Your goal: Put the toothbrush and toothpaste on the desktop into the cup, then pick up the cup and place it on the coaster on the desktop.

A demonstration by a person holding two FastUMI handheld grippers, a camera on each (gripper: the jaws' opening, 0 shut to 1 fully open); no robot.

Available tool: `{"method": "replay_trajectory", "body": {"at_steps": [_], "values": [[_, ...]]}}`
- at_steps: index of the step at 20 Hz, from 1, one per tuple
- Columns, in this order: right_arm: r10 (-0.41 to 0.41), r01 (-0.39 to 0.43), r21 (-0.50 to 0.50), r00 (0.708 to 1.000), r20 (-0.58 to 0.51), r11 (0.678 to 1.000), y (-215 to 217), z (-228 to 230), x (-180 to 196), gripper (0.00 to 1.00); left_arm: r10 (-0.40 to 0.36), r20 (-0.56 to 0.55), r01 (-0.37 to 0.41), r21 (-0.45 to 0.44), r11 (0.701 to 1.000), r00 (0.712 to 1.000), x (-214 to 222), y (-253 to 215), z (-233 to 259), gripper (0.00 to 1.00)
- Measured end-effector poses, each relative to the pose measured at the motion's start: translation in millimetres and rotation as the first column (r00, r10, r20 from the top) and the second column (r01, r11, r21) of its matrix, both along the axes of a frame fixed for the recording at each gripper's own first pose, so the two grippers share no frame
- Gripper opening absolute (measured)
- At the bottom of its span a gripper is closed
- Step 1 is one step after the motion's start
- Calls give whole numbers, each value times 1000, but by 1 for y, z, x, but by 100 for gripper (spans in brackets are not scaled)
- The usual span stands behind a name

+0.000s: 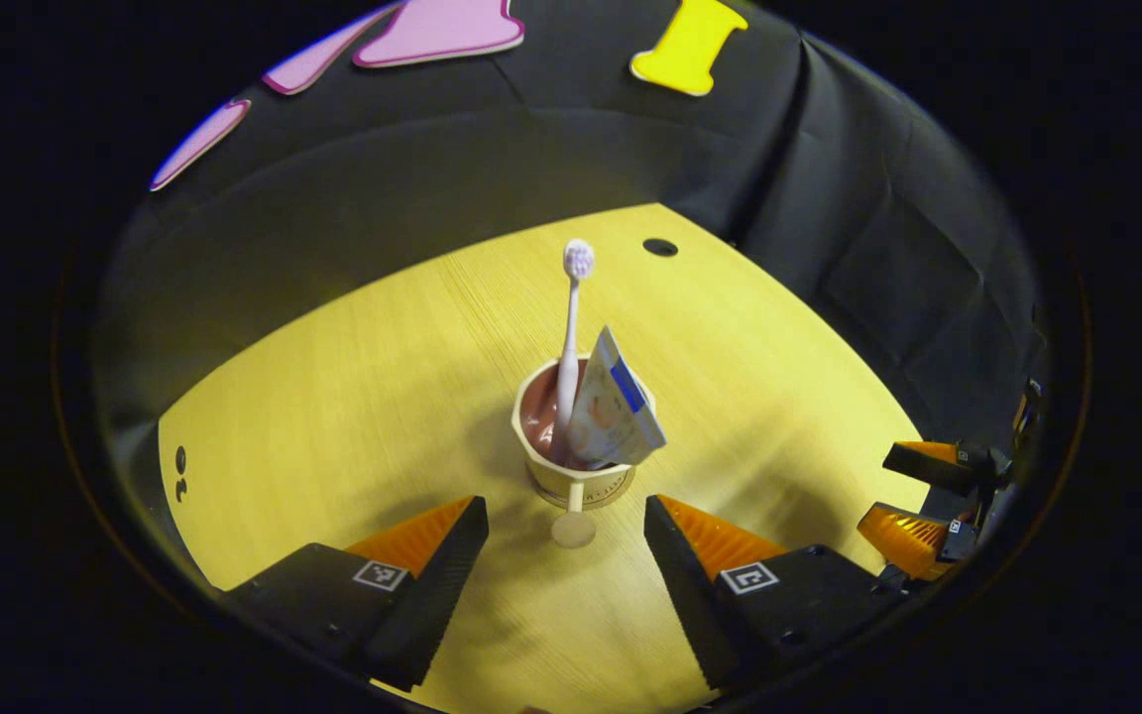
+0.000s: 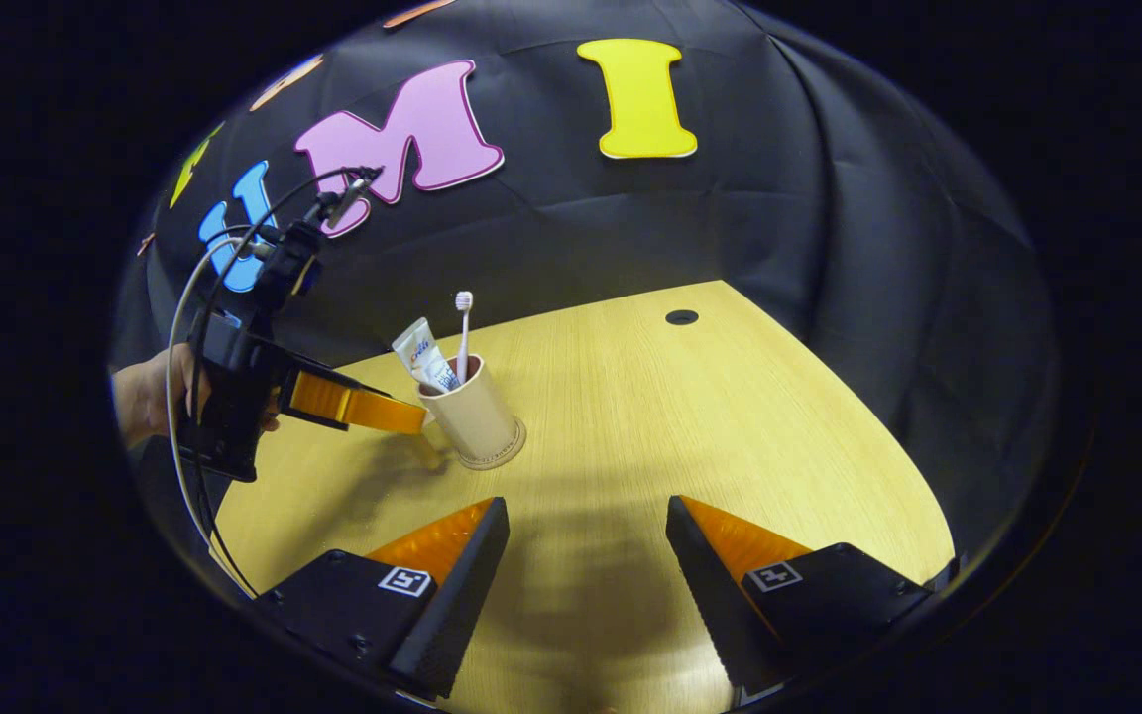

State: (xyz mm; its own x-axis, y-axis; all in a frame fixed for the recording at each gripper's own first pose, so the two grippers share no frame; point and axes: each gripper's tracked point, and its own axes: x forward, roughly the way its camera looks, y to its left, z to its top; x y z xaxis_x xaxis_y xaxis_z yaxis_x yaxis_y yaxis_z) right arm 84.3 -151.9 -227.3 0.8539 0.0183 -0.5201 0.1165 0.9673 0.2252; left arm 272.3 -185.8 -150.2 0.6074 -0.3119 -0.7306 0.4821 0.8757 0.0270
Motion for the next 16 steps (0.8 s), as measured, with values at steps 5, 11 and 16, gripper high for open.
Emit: {"method": "replay_trajectory", "body": {"at_steps": [5, 11, 16], "values": [[3, -2, -30, 999, 39, 1000, 6, 30, -15, 98, 75, 137, -65, -73, 995, 988, -49, 31, 52, 98], [4, 1, -45, 996, 94, 999, 21, 77, -34, 99, 166, 258, -111, -217, 970, 952, -147, 79, 94, 98], [43, -34, -73, 991, 123, 997, 40, 102, -59, 98, 277, 405, -163, -293, 942, 871, -236, 137, 120, 98]]}}
